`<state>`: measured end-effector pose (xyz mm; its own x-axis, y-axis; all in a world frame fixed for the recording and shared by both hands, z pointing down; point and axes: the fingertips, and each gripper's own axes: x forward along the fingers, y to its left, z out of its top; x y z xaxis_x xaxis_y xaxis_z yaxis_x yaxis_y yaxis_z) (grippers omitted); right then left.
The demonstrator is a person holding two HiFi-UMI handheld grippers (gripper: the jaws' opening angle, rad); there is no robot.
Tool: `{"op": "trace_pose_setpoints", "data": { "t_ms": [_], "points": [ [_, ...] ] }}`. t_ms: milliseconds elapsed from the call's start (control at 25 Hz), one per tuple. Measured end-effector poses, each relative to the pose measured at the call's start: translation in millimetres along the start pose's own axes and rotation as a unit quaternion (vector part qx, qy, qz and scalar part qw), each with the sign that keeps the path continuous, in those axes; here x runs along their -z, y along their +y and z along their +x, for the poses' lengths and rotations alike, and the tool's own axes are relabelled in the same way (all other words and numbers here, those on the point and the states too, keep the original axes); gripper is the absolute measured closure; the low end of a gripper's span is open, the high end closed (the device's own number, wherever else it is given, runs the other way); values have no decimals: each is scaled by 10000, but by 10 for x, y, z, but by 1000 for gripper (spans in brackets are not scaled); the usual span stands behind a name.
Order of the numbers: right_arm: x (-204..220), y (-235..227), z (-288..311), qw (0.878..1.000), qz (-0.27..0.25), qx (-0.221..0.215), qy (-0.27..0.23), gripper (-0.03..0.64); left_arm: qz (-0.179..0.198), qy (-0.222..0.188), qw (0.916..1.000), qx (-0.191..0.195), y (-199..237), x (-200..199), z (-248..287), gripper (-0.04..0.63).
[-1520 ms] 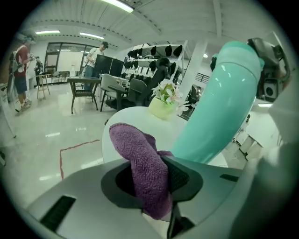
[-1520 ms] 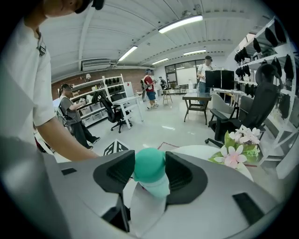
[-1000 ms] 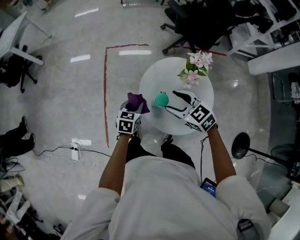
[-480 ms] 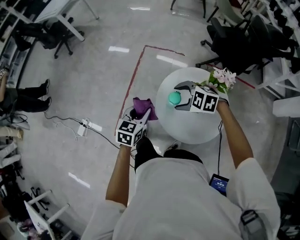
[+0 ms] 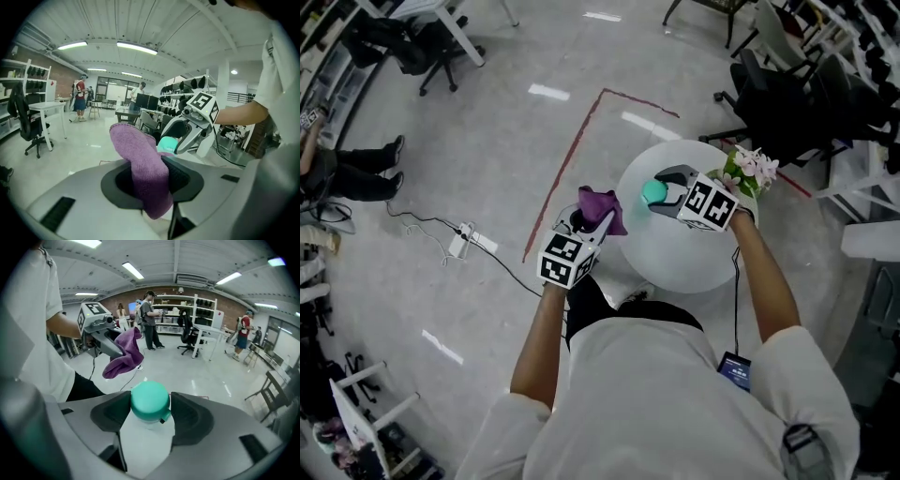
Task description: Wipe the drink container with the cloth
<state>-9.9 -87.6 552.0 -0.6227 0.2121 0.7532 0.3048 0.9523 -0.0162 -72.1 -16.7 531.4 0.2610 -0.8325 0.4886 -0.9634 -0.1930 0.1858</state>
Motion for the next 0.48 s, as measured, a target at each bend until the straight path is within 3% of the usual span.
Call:
{"op": "trace_pose_setpoints", "data": {
  "t_ms": [280,360,480],
  "points": [
    [88,-93,-16,9840,1288,1231,-43,342,855,210,9941,632,-68,-239,421,466],
    [128,-115,-40,9723,1728,1573,-24,342,1020,235,9911,823,-59,-293,542,466],
    [203,-192,-92,9445,2522,2106,-37,345,1172,293,9871,1052,-7,-361,728,466]
  ]
}}
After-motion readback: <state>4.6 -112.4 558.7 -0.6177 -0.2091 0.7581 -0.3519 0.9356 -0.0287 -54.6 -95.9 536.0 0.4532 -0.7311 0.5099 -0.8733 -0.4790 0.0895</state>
